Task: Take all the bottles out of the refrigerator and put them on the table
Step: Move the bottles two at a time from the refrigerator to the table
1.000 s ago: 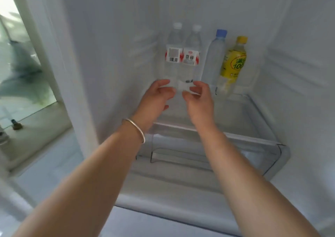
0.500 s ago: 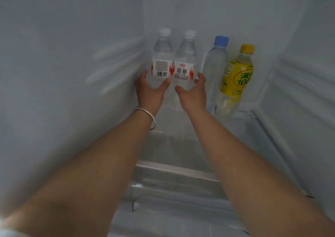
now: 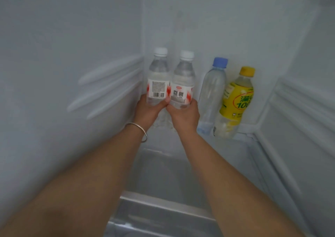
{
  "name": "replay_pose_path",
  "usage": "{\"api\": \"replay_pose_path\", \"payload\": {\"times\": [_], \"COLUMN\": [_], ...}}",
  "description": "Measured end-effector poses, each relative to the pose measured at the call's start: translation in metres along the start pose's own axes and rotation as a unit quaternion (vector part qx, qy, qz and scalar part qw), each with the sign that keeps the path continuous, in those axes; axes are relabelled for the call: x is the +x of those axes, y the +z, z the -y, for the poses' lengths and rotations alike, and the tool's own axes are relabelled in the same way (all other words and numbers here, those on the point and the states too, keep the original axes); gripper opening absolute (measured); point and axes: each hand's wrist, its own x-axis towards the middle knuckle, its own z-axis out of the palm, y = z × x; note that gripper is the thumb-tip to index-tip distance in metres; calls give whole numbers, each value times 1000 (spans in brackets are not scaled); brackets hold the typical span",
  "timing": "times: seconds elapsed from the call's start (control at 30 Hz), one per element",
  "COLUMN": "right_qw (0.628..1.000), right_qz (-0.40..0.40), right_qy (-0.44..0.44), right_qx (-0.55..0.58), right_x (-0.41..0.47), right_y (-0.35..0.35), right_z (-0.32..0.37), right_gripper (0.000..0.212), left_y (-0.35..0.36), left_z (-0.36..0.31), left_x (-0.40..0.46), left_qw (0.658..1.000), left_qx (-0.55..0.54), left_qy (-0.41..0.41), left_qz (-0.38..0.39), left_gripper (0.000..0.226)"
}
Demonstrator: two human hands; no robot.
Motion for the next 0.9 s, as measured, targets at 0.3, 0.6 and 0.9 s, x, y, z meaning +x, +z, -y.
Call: {"api": "replay_pose_path", "payload": {"times": [0.3, 0.6, 0.9], "right_qw": [996, 993, 982], "right_qz": [15, -42, -185], "right_qy": [-83, -112, 13], "right_qx": [28, 26, -23], "right_x": [-56, -204, -436], "right_y": [-36, -101, -157], "right_z": [36, 78, 51], "right_gripper": [63, 58, 27], "left_y": [-18, -59, -114], "left_z": [-47, -111, -103], "left_x": [-63, -192, -379], "left_qw": [998, 991, 949], "left_qx": [-30, -92, -97], "left_qy": [-17, 29, -44], "left_qz": [-59, 89, 296], "left_gripper": [80, 52, 68]}}
